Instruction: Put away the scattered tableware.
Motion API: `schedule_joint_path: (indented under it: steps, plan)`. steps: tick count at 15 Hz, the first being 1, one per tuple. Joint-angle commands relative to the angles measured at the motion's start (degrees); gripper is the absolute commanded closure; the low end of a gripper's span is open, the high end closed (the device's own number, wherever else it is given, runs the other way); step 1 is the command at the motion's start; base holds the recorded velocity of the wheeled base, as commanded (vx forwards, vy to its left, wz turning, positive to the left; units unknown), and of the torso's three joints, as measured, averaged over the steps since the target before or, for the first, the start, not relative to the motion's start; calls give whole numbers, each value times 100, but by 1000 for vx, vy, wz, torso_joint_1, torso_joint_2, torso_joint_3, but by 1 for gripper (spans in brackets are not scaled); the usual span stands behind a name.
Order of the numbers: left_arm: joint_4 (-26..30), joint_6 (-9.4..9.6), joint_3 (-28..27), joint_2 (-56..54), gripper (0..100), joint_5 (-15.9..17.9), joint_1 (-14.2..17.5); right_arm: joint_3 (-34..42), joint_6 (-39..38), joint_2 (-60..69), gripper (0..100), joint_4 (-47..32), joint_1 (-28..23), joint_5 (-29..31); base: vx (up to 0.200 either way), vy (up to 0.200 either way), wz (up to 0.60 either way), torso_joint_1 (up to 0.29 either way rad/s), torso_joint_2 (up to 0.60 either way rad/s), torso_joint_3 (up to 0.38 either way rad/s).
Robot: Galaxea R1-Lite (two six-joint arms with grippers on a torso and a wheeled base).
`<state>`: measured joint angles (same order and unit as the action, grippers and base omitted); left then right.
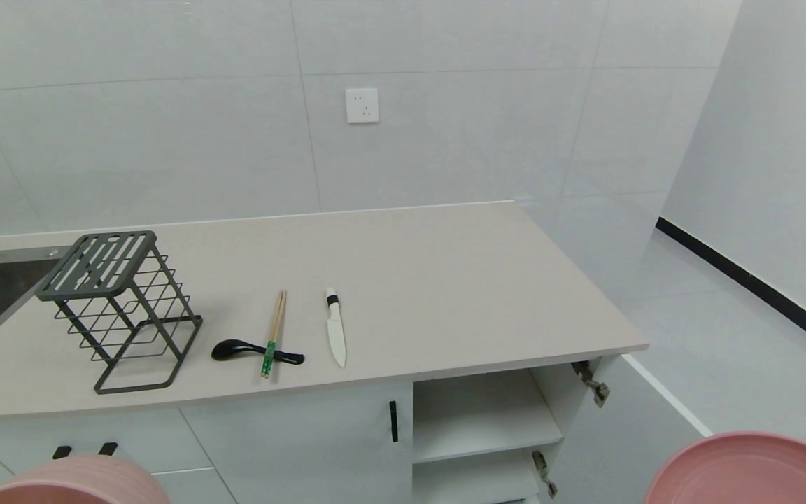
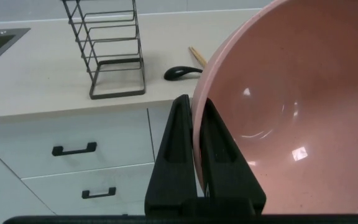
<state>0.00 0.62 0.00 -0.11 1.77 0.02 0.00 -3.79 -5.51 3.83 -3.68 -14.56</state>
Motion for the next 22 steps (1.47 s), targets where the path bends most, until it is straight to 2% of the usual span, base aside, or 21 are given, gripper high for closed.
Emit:
schedule_joint_path:
  steps: [1,22]
  plan:
    - [0,-1,0,11,100,-1,-2,0,1,-11,100,4,-1,-3,0,0,0,-207,388,183]
    - [0,-9,0,11,100,-1,6,0,-8,-3,100,4,-1,23,0,0,0,-261,506,245]
